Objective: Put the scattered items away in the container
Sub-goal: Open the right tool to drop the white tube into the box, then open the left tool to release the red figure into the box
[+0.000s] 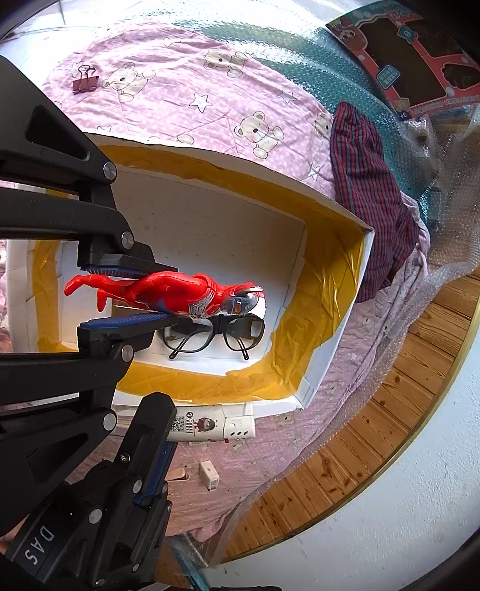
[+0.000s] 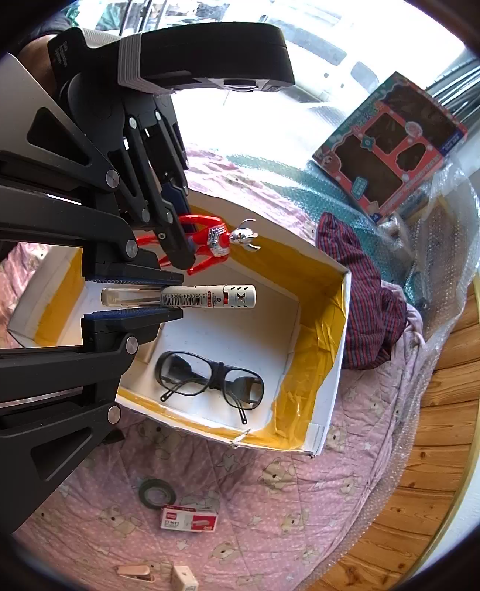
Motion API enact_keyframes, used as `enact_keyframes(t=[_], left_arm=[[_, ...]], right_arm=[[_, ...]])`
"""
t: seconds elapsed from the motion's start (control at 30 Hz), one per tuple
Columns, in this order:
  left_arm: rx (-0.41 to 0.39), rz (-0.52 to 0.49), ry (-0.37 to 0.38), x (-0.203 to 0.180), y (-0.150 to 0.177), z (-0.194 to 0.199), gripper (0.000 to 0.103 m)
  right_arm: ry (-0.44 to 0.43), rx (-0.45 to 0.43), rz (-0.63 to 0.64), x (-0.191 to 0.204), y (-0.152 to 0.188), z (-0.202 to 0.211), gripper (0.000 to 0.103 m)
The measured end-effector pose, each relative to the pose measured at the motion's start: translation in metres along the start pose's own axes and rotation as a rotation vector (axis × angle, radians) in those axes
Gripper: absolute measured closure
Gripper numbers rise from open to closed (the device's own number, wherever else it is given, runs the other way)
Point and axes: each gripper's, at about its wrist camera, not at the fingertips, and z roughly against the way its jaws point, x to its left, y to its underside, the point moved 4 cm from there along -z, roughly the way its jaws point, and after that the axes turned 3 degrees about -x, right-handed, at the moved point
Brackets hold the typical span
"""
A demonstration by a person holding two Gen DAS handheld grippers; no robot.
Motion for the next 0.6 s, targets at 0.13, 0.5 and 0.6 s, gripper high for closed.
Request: enact_keyframes(t=[0.13,0.5,0.6], left_arm=[[0.026,0.011,-0.006,0.003,-0.004,-0.012,0.085],[0.074,0.041,-0.027,0.012,-0.017,-0.040,0.085],[0.091,0.045,-0.030,0.013,-0.021,-0.049,0.085]], right_arm=[[-0.004,0.017,-0.012,-0.006,-0.007,-0.010,0.091],[-0.008,0.060,-0.028,-0.017,-0.027,-0.036,0.091],[-0.005,0.064,-0.031,-0.021,-0.034,-0.043,0.091]])
